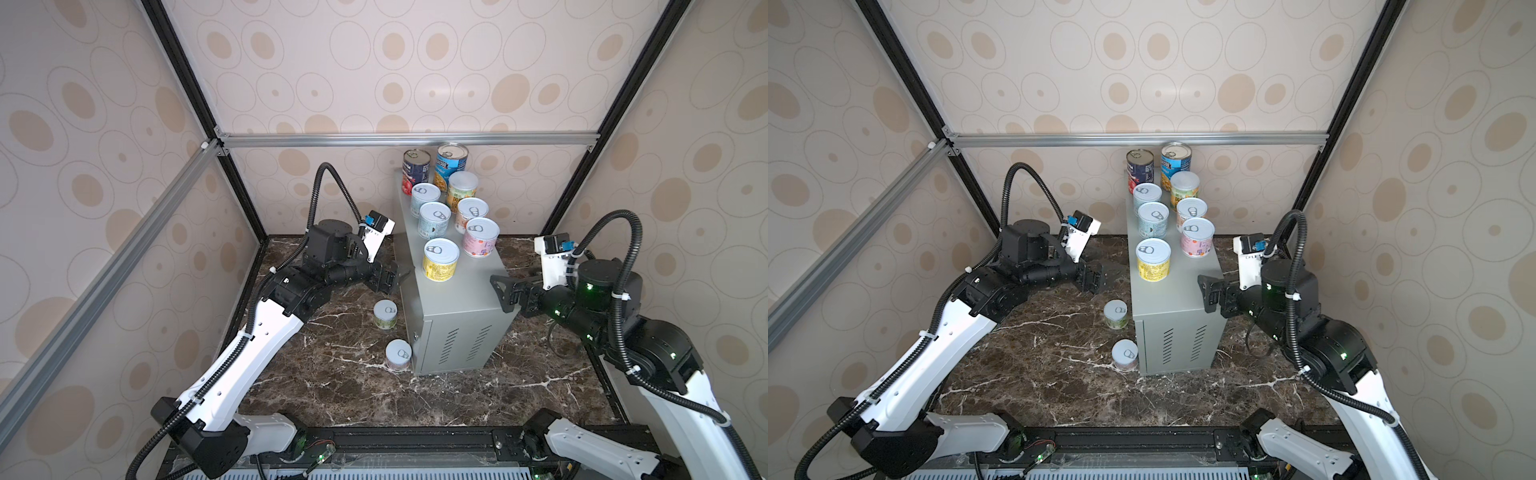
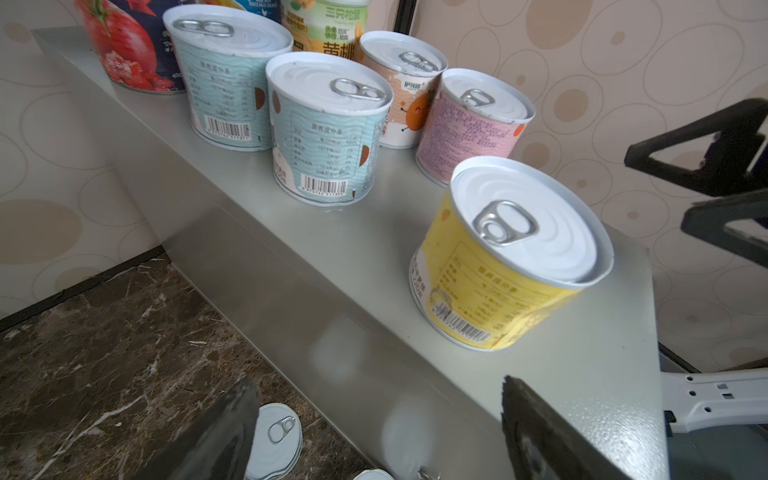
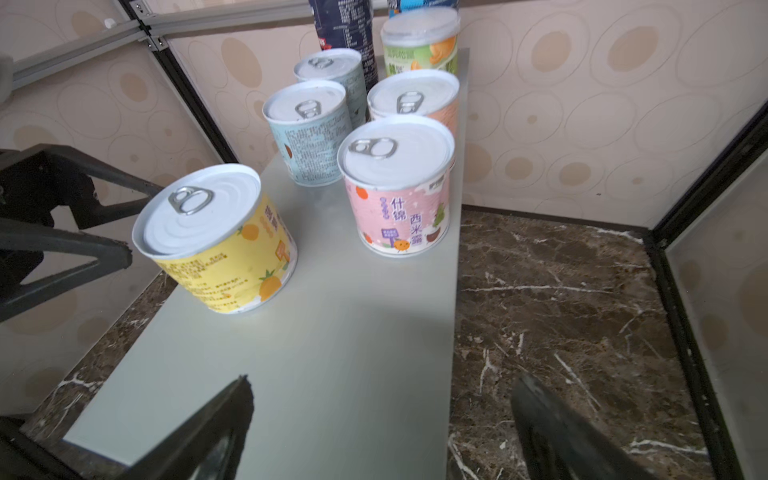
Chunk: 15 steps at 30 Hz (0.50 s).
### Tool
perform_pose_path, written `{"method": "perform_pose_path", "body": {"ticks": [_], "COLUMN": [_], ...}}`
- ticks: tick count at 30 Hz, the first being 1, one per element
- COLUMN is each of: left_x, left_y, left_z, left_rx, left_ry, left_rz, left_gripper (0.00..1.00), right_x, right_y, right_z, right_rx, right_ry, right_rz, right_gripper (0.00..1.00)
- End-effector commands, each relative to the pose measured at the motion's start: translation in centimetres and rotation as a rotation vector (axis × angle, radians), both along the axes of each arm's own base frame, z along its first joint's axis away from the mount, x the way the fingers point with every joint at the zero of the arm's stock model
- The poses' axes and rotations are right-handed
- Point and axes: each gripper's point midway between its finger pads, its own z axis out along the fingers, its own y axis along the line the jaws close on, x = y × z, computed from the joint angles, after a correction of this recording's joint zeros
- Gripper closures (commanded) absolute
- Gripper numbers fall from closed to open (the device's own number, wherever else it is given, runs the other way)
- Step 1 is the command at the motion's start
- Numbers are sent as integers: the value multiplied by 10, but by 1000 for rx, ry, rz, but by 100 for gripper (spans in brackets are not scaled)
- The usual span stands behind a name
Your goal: Place and organize the canned foods onto the counter
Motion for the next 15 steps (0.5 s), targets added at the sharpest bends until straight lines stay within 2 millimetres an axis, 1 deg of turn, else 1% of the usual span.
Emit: {"method": "perform_pose_path", "body": {"ticks": [1, 6, 11, 15], "left_x": [-3, 4, 13, 12], "left_y": [-8, -10, -19, -28], "left_z": [14, 21, 13, 12], "left_rx": [4, -6, 10, -3], "left_ry": [-43, -57, -30, -26], "left_rz": [-24, -1, -9, -33], "left_gripper": [10, 12, 17, 22], "right_x": [6, 22, 29, 32], "right_y": [-17, -22, -24, -27], "right_z": [6, 14, 14, 10], "right_rx": [-107, -125, -113, -113], "right_ry": [-16, -23, -22, -16], "right_rz": [-63, -93, -101, -112], "right_gripper": [0, 0, 0, 0]}}
